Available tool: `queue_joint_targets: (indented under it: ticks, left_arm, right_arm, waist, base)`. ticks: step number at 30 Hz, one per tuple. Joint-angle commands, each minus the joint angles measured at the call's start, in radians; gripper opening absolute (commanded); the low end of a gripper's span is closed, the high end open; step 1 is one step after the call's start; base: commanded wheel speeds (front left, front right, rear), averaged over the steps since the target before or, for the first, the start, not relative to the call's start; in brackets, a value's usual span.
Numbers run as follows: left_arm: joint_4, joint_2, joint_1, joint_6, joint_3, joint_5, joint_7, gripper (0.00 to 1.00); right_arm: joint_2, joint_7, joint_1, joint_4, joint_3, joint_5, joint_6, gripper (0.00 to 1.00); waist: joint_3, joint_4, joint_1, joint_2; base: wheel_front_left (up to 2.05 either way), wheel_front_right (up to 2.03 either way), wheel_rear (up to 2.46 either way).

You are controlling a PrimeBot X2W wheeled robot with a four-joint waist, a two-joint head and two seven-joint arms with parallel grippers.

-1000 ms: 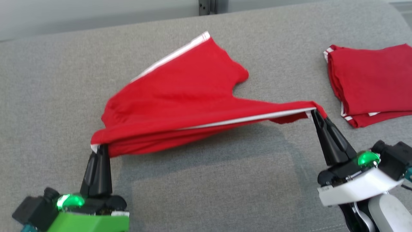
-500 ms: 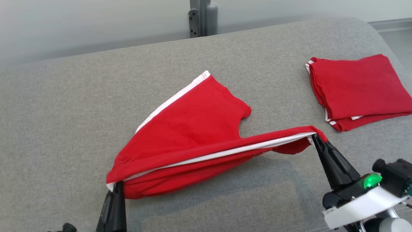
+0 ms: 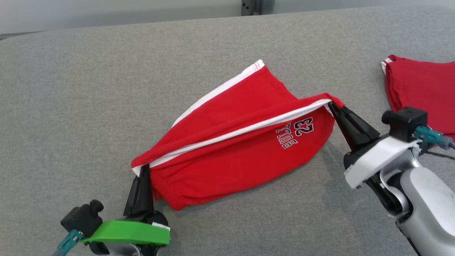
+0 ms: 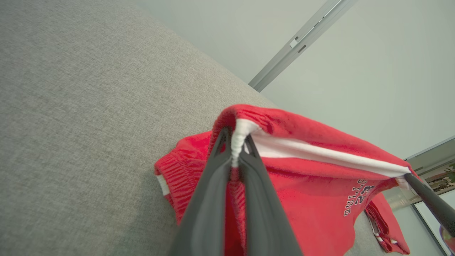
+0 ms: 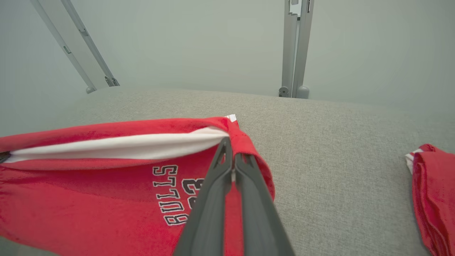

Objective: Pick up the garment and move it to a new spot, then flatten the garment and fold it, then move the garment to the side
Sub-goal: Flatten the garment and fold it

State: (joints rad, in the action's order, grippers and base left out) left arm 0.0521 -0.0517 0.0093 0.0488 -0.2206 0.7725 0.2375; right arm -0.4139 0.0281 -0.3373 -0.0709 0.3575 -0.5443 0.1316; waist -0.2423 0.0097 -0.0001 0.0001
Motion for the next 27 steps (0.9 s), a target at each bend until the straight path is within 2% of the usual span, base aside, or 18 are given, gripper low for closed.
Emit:
queue_joint_targets:
  ticks: [1,10,19,20,21,22,23,24,27]
  left_arm:
    - [0.016,-0.002,-0.036,-0.010,-0.001,0.017,-0.001,0.00]
    - [0.130,0.000,-0.162,-0.024,-0.036,0.054,0.009,0.00]
    - [0.195,0.000,-0.228,-0.028,-0.095,0.069,0.016,0.00]
    - [0.199,0.000,-0.232,-0.029,-0.100,0.071,0.017,0.00]
    - [0.203,0.000,-0.237,-0.030,-0.106,0.072,0.018,0.00]
    - [0.206,0.000,-0.239,-0.031,-0.111,0.073,0.019,0.00]
    - [0.209,0.000,-0.241,-0.032,-0.115,0.073,0.020,0.00]
    - [0.212,0.000,-0.244,-0.033,-0.119,0.072,0.019,0.00]
    - [0.220,0.000,-0.249,-0.039,-0.136,0.055,0.020,0.02]
  right_arm:
    - [-0.010,0.003,-0.050,-0.032,0.027,-0.012,-0.002,0.00]
    - [-0.023,0.006,-0.320,-0.310,0.202,-0.116,-0.002,0.00]
    - [-0.021,0.023,-0.511,-0.520,0.359,-0.200,-0.002,0.00]
    - [-0.021,0.027,-0.525,-0.538,0.370,-0.209,-0.002,0.07]
    - [-0.020,0.031,-0.540,-0.558,0.386,-0.220,-0.002,0.31]
    - [-0.018,0.035,-0.553,-0.577,0.399,-0.229,-0.002,0.46]
    - [-0.016,0.040,-0.566,-0.593,0.411,-0.237,-0.002,0.80]
    - [-0.014,0.045,-0.578,-0.609,0.424,-0.247,-0.002,1.00]
    - [-0.010,0.066,-0.609,-0.652,0.455,-0.272,-0.002,1.00]
  waist:
    - [-0.049,0.050,0.0001,-0.0001]
    - [-0.098,0.120,0.0001,-0.0001]
    - [-0.117,0.163,0.0001,-0.0001]
    - [-0.117,0.166,0.0001,-0.0001]
    - [-0.117,0.170,0.0001,-0.0001]
    - [-0.116,0.172,0.0001,-0.0001]
    - [-0.116,0.175,0.0001,-0.0001]
    - [-0.115,0.178,0.0001,-0.0001]
    - [-0.113,0.185,0.0001,-0.0001]
  base:
    - [0.00,0.00,0.00]
    - [0.00,0.00,0.00]
    - [0.00,0.00,0.00]
    - [0.00,0.00,0.00]
    - [0.00,0.00,0.00]
    - [0.00,0.00,0.00]
    - [0.00,0.00,0.00]
    - [0.00,0.00,0.00]
    - [0.00,0.00,0.00]
